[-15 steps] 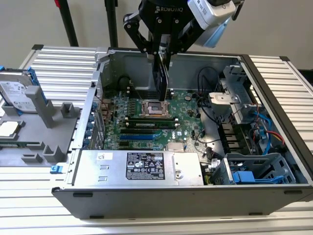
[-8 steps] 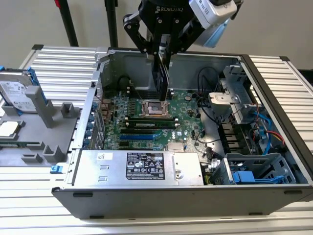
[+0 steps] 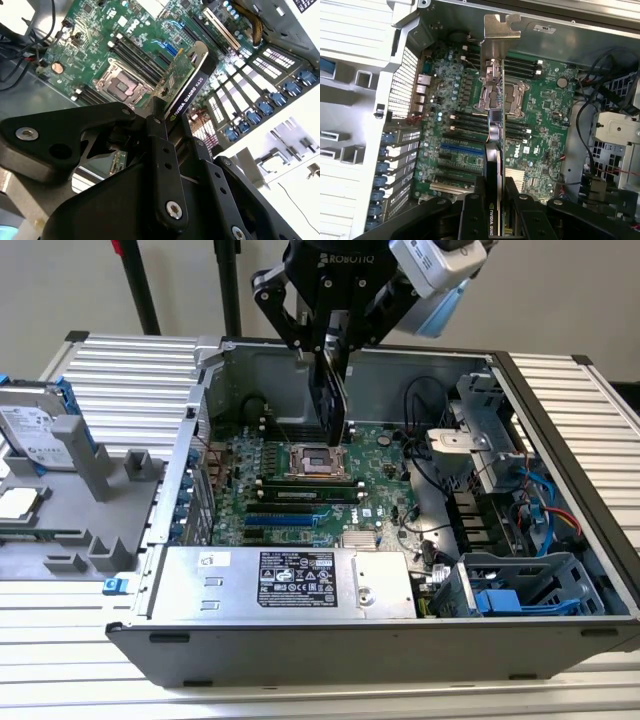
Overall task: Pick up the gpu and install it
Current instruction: 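Insert the gpu into the slot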
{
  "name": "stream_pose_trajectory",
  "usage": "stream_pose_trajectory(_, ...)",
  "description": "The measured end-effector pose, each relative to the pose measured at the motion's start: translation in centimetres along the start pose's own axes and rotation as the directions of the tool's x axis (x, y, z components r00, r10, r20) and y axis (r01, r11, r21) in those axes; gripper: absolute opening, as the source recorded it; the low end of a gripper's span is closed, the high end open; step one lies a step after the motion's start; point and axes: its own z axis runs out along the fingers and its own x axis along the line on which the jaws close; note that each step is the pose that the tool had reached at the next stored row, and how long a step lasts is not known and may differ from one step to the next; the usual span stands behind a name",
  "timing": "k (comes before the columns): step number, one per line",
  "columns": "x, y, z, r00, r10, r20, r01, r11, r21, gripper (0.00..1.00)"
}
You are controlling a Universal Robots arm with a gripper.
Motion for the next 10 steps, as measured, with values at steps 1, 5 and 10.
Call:
stream_pose_trajectory(1, 0.00, 0.00, 0.00, 1.0000, -0.004, -0.0003, 0.004, 1.0000, 0.0000, 0.00)
stream_pose_trajectory(5, 0.00, 0.00, 0.00, 0.9997, -0.023, -0.0017, 0.023, 0.9997, -0.0003, 0.00)
stream_pose_trajectory(10, 0.00, 0.00, 0.00, 0.9989, -0.047, -0.0033, 0.047, 0.9989, -0.0007, 0.00)
